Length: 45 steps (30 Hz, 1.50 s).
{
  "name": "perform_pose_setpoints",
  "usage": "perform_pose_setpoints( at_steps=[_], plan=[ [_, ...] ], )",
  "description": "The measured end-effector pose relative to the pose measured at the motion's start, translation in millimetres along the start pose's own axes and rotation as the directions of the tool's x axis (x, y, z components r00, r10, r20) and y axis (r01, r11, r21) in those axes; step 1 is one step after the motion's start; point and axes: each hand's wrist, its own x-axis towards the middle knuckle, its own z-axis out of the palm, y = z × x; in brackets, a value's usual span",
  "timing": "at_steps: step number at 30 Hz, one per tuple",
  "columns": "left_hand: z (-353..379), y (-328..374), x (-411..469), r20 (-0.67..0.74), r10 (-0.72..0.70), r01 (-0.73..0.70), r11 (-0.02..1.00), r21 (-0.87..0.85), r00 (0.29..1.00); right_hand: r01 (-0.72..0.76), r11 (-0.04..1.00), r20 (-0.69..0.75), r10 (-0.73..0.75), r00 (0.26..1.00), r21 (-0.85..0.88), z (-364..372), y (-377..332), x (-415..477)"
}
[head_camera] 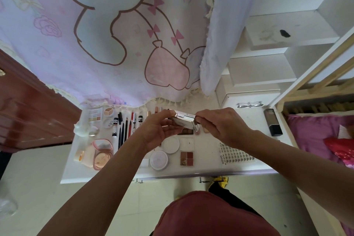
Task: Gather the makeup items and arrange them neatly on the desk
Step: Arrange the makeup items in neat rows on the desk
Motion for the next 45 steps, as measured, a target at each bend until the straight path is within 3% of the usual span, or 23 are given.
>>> perform_pose_setpoints(
  at_steps=[4, 8, 13, 23, 28, 33, 37, 41, 45],
  plan=[
    [4.2, 0.8, -1.6, -0.045, 0.095, -0.088, 0.988, 0.13, 0.995, -0.115, 0.992, 0.059, 0.112, 0.992, 0.05, -1.9, -0.7, 1.5],
    [11.8, -4.1, -3.7, -0.066, 0.136, -0.114, 0.957, 0.268, 0.988, -0.102, 0.986, 0.168, 0.124, 0.978, -0.129, 0.5, -0.7, 6.2],
    [14.8, -9.5, -4.8, -0.119, 0.134, -0.095, 0.953, 0.287, 0.984, -0.109, 0.961, 0.26, 0.177, 0.949, -0.255, 0.6, -0.7, 13.5],
    [16.2, -10.0, -6.1, -0.222, 0.164, -0.101, 0.958, 0.268, 0.961, -0.054, 0.947, 0.089, 0.086, 0.992, -0.317, 15.2, -10.9, 17.2],
    [15.6, -12.7, -7.3, -0.261, 0.164, -0.098, 0.964, 0.249, 0.951, -0.012, 0.946, 0.082, 0.041, 0.996, -0.324, 21.5, -15.6, 15.5],
    [11.4, -16.1, -9.0, -0.261, 0.143, -0.079, 0.967, 0.242, 0.955, 0.003, 0.967, 0.246, 0.061, 0.967, -0.254, 19.7, -12.8, 14.5],
    [10.8, -20.1, -9.8, -0.257, 0.164, -0.087, 0.955, 0.285, 0.953, -0.046, 0.955, 0.432, 0.175, 0.885, -0.292, 9.5, -13.2, 20.6],
    [17.2, -23.0, -8.4, -0.239, 0.21, -0.122, 0.933, 0.337, 0.948, -0.042, 0.917, 0.377, 0.204, 0.903, -0.396, 9.0, -19.7, 24.1],
    [22.4, -20.2, -7.9, -0.248, 0.218, -0.133, 0.938, 0.32, 0.944, -0.026, 0.891, 0.229, 0.145, 0.963, -0.453, 12.7, -20.3, 22.9]
  ],
)
